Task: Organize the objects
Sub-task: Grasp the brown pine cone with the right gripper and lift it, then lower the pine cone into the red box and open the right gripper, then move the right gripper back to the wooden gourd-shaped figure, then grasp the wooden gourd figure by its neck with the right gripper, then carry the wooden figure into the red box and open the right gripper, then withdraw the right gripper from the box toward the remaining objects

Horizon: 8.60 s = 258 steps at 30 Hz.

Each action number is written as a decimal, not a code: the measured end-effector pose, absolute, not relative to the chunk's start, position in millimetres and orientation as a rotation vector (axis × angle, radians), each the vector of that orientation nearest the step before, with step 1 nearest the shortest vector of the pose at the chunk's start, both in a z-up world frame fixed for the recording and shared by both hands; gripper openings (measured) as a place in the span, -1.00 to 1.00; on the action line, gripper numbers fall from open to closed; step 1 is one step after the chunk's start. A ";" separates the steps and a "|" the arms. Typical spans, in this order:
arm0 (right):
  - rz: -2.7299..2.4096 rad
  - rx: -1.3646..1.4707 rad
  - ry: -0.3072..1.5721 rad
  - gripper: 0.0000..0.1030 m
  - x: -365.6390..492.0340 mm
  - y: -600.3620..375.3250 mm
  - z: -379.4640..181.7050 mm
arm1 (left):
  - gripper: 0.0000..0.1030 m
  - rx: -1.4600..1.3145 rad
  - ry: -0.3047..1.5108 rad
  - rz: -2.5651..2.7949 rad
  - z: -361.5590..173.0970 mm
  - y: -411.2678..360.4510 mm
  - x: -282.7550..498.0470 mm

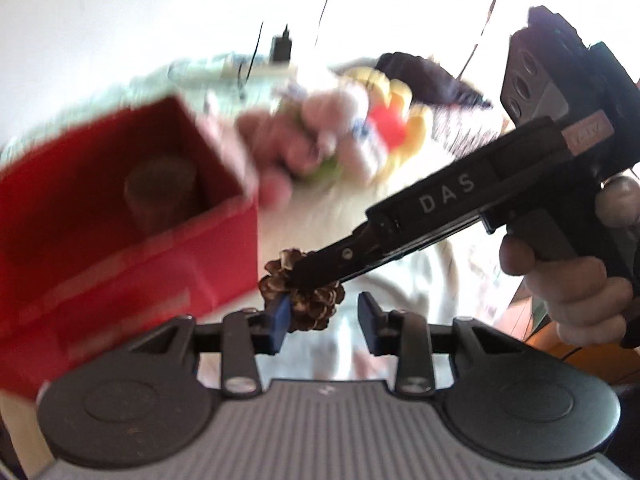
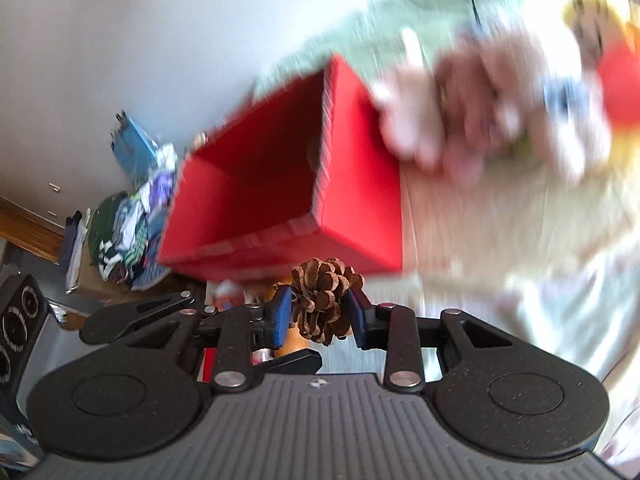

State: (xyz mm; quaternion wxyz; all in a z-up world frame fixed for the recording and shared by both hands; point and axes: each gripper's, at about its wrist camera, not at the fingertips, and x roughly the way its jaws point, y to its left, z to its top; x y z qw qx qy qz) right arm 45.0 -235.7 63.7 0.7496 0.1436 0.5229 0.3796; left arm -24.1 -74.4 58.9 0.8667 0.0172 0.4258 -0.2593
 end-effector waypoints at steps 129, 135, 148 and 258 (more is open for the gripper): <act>0.724 0.569 1.028 -0.47 -1.7 -312.3 6.3 | -0.03 -0.006 0.970 -0.596 28.7 -64.5 -33.5; 0.716 0.570 0.890 -0.46 3.8 -311.6 51.8 | -0.03 0.024 0.841 -0.664 74.0 -71.4 -32.4; 0.810 0.445 0.839 -0.43 105.4 -196.2 99.6 | -0.03 0.039 0.698 -0.502 134.2 -3.7 31.1; 0.410 0.110 0.867 -0.36 112.9 -114.9 29.0 | 0.71 0.098 0.997 0.233 43.5 64.9 80.2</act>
